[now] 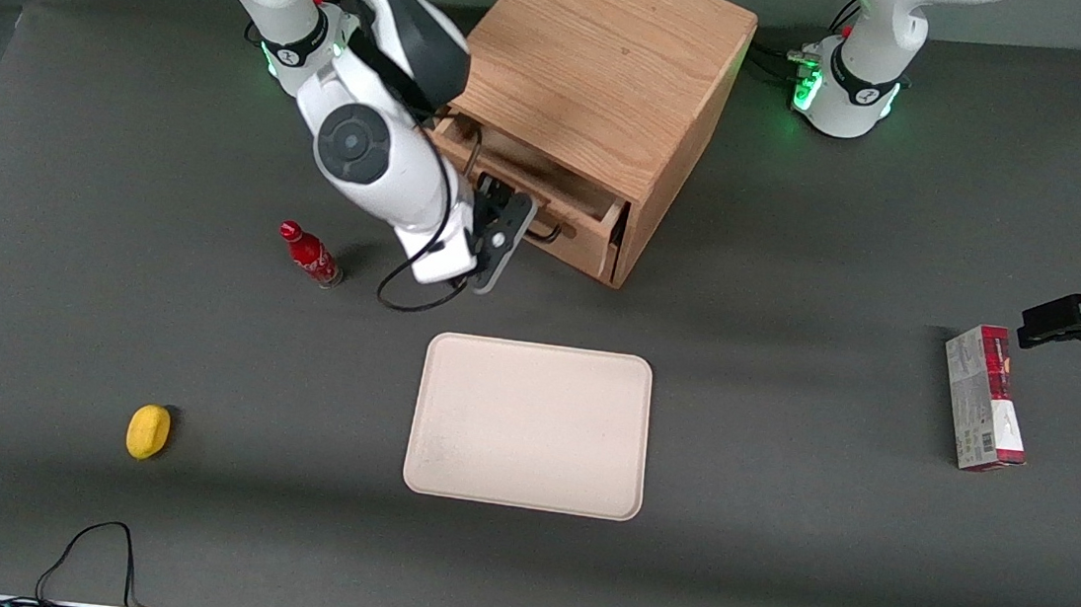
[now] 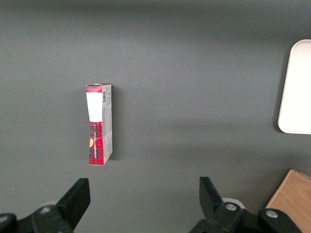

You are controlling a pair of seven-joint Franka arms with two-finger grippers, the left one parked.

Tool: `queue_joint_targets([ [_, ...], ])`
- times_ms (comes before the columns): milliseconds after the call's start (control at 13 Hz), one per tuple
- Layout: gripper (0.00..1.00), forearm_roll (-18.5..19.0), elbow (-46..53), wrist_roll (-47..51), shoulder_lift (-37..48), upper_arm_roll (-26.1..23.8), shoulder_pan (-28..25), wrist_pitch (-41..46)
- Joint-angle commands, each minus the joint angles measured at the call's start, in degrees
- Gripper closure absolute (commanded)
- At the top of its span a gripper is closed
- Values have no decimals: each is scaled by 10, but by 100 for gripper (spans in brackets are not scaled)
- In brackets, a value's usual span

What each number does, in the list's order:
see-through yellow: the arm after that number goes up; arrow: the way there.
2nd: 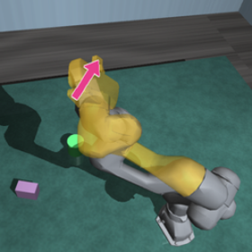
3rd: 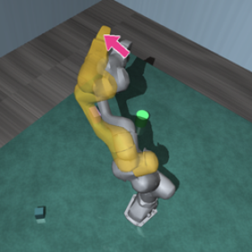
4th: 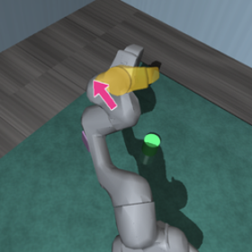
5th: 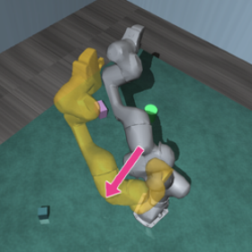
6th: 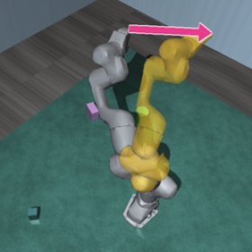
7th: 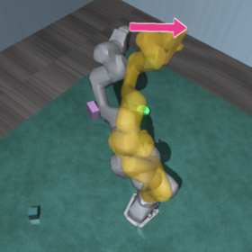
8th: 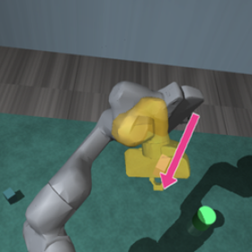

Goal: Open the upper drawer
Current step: 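Pull the upper drawer outward by its handle with the right gripper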

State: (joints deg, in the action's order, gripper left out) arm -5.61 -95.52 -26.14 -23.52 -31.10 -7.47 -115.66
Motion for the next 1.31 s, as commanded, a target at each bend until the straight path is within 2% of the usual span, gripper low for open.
queue_joint_targets([
  [0, 0, 12, 63, -46, -39, 34, 0, 6],
  [385, 0, 9, 132, -86, -69, 104, 1, 9],
  [769, 0, 12, 144, -77, -61, 104, 1, 17],
  [1077, 0, 16, 243, -69, -48, 154, 3, 135],
  [1231, 0, -6, 250, -8, -12, 197, 10, 144],
])
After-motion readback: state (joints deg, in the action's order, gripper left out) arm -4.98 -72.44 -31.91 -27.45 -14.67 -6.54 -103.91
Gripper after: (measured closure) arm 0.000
